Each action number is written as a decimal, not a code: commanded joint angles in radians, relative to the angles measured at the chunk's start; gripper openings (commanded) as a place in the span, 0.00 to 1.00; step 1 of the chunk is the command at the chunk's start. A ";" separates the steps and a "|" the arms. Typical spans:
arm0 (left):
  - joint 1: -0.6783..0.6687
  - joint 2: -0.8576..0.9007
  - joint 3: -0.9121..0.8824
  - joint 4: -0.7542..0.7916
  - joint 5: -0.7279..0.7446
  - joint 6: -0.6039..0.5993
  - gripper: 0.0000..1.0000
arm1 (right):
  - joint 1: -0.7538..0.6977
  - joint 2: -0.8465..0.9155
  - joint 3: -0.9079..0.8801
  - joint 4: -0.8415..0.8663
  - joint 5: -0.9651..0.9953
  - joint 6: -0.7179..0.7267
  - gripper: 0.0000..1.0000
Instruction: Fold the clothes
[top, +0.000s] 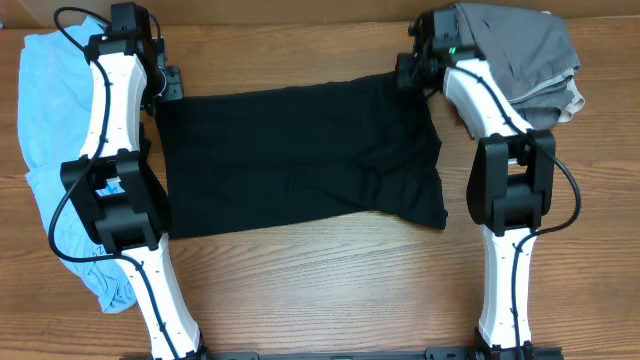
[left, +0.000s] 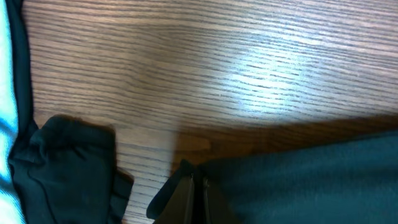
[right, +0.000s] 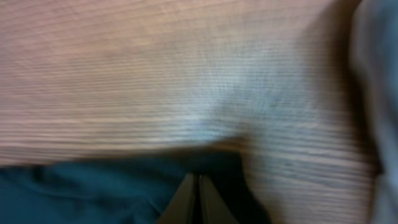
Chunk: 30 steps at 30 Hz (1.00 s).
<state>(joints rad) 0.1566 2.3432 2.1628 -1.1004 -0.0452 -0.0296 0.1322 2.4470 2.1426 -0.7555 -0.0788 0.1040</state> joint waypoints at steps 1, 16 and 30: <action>-0.006 -0.021 0.015 0.002 -0.010 -0.020 0.04 | -0.002 -0.056 0.183 -0.124 0.007 0.005 0.04; -0.005 -0.021 0.015 0.001 -0.010 -0.019 0.04 | 0.010 -0.077 0.234 -0.721 -0.220 0.017 0.04; -0.005 -0.021 0.015 0.002 -0.010 -0.014 0.04 | 0.178 -0.078 0.104 -0.939 -0.132 -0.018 0.32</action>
<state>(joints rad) 0.1566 2.3432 2.1628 -1.1004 -0.0456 -0.0311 0.3004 2.4096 2.2700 -1.6951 -0.2226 0.0940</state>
